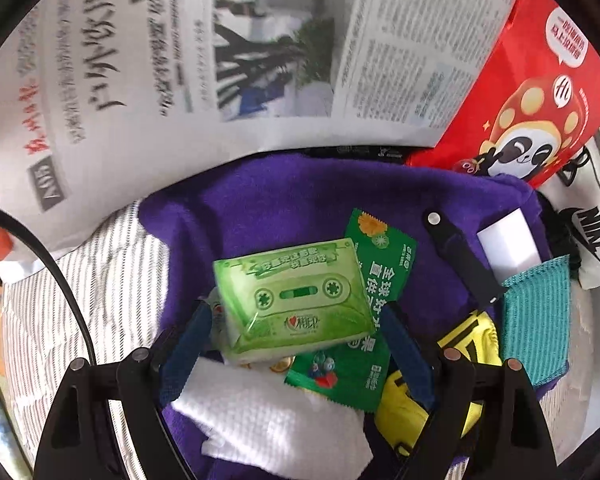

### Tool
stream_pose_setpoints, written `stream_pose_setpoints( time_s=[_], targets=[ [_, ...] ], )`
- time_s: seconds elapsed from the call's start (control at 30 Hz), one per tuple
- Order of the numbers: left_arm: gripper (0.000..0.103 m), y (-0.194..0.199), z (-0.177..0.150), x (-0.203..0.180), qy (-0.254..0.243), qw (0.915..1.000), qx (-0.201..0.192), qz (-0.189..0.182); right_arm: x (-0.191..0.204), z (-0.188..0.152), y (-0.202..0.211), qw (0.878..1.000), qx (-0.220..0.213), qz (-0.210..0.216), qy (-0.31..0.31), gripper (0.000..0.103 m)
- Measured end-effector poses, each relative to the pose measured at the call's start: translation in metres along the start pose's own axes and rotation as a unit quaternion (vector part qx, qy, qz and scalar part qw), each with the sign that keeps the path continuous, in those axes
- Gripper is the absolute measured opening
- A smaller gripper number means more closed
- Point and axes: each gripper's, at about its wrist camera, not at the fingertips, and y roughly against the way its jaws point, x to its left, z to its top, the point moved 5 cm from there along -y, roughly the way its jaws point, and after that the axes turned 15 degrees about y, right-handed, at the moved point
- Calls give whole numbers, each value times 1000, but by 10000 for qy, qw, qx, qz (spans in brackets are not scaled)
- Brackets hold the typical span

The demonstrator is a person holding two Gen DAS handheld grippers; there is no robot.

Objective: Organize soft objects
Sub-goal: 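Lower the green tissue pack onto the towel and open the left tool, then grasp the white glove with mint cloth using the left tool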

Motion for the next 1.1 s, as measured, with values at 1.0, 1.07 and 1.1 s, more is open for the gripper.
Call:
stream_pose_setpoints(
  time_s=[1.0, 1.07, 1.1],
  targets=[
    [85, 53, -228, -19, -2559, 9637, 47, -759, 45, -191, 120, 9906, 101, -506, -1270, 64],
    [86, 55, -236, -22, -2739, 9593, -183, -667, 44, -204, 122, 9893, 126, -490, -1365, 64],
    [86, 57, -239, -24, -2742, 9588, -297, -672, 44, -212, 121, 9890, 153, -447, -1399, 64]
  ],
)
